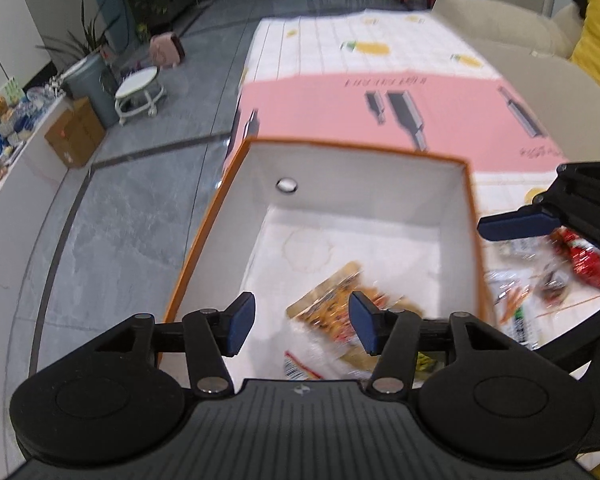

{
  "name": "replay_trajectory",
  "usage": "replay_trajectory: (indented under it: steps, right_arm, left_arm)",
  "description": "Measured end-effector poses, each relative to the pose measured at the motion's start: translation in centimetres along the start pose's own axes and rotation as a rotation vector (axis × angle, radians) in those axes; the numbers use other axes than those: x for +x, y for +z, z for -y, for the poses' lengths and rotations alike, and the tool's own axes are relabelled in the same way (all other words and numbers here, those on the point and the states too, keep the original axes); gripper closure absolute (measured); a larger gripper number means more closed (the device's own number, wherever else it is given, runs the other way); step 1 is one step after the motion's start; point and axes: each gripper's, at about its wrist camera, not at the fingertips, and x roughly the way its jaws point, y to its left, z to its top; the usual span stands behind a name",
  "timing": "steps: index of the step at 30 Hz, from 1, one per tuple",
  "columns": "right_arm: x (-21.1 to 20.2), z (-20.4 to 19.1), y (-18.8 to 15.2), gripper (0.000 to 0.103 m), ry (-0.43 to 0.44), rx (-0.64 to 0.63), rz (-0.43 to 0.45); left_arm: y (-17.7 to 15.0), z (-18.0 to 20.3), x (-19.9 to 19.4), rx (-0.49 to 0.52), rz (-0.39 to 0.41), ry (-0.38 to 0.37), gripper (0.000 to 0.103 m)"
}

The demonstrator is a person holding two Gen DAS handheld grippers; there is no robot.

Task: Organize snacks
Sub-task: 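Carry both packets over the orange box and open both tools to drop them, then move both tools back over the remaining snacks on the cloth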

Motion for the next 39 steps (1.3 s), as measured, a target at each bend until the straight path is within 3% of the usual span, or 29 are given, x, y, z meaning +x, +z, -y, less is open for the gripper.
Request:
replay_trajectory:
  steps: [13, 21, 30, 34, 39]
  right_arm:
    - [-8.1, 3.6, -7.5, 0.025, -0.092, 0.235, 0.158]
    - [-10.8, 5.2, -13.8, 0.025, -0.173, 0.361, 0.165]
    - [-11.9, 6.8, -21.0, 0.025, -0.264, 0.491, 0.157]
    - [-10.9, 7.6, -23.4, 0.025, -0.288, 0.544, 0.136]
    - [-9.7, 8.1, -24.8, 0.025, -0.331, 0.516, 0.116]
  left_arm:
    - [-1.1, 5.7, -6.3, -0.058, 0.222, -0.1, 0.039]
    - [-2.7, 10.6, -7.1, -0.009, 0.263, -0.17, 0.039]
    - [-5.3, 14.8, -4.6, -0.002, 0.2, -0.279, 0.039]
    - [-6.5, 16.3, -2.0, 0.025, 0.144, -0.268, 0.037]
    - [-7.5, 16.8, 0.6, 0.022, 0.078, -0.243, 0.029]
